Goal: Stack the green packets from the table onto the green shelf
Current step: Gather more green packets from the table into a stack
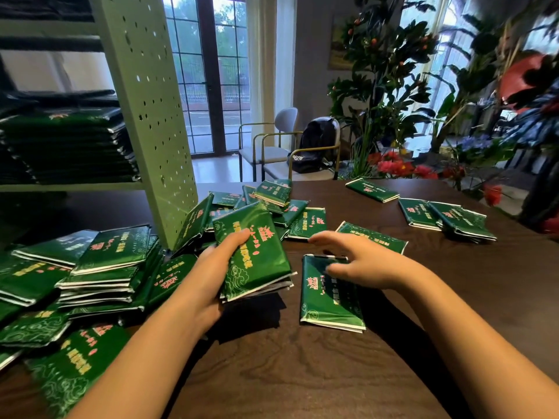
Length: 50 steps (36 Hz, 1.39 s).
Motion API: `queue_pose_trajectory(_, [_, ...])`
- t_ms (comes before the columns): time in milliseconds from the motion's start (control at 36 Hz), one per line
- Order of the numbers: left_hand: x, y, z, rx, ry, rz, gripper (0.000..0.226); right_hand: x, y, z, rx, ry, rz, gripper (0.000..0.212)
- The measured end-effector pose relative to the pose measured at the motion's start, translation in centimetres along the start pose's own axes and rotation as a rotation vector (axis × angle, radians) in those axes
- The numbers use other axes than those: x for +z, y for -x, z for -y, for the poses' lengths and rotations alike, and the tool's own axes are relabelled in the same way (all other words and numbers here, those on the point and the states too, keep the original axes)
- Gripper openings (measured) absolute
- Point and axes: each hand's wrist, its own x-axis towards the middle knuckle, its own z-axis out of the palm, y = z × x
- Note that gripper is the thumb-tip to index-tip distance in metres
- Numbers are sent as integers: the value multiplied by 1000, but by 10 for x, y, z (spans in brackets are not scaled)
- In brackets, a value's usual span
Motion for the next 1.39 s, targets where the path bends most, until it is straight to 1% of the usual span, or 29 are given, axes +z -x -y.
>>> queue_pose_trajectory(28, [-1, -2, 1, 18, -14, 5, 26, 0, 2, 3, -14, 35, 45, 59])
queue_pose_trajectory(83, [1, -6, 2, 1, -20, -10, 19, -1, 5, 11, -47, 55, 119, 65])
queue_pose_trajectory(167, [6, -2, 1, -101, 15, -13, 17, -3, 7, 17, -89, 60, 186, 66])
queue_pose_trajectory(250, [6, 5, 9, -148, 17, 16, 38, 0, 3, 14, -89, 161, 229, 62])
queue_pose_trajectory(278, [5, 7, 10, -143, 12, 8, 38, 2, 1, 11, -79, 178, 251, 60])
queue_pose_trajectory(306, [6, 5, 10, -138, 6, 1, 34, 2, 1, 8, -68, 185, 266, 58])
queue_pose_trajectory(361, [12, 0, 4, -135, 22, -44, 21, 1, 1, 3, -60, 208, 261, 55])
queue_pose_trajectory(389, [14, -2, 2, -120, 25, -78, 20, 0, 1, 1, -59, 230, 253, 54])
queue_pose_trajectory(444, [16, -5, 0, -102, 14, -103, 25, -2, 1, 0, -42, 277, 243, 55])
queue_pose_trajectory(556, [14, -5, 0, -105, -12, -84, 25, 0, 0, 2, 18, 336, 176, 59])
queue_pose_trajectory(667, [10, -6, 0, -122, -5, -92, 27, 0, -2, -6, 83, 312, 130, 49])
queue_pose_trajectory(722, [9, -6, 1, -121, 4, -76, 29, 1, -2, -6, 72, 342, 136, 44])
queue_pose_trajectory(833, [12, 0, 0, -125, 28, -56, 28, 1, 1, -1, 53, 352, 108, 43])
queue_pose_trajectory(889, [10, 8, 2, -158, 49, 0, 26, -1, 3, 3, 50, 337, 95, 42])
queue_pose_trajectory(944, [5, 15, 5, -156, 68, 43, 33, -4, 5, 5, 47, 297, 85, 39])
queue_pose_trajectory(1028, [4, 13, 7, -141, 82, 22, 47, -7, 4, 1, 34, 205, 52, 26])
queue_pose_trajectory(1056, [5, 14, 6, -142, 91, 12, 49, -9, 4, -1, 38, 155, 43, 24])
queue_pose_trajectory(1167, [4, 11, 6, -137, 103, -31, 55, -12, 3, -2, -15, -120, -1, 35])
queue_pose_trajectory(1222, [3, 10, 7, -123, 79, -56, 58, -13, 3, 2, -54, -251, -103, 38])
queue_pose_trajectory(1306, [3, 8, 9, -118, 65, -76, 57, -13, 3, 9, -125, -474, -308, 40])
queue_pose_trajectory(1389, [4, 8, 11, -97, 16, -69, 60, -12, 3, 14, -161, -738, -396, 43])
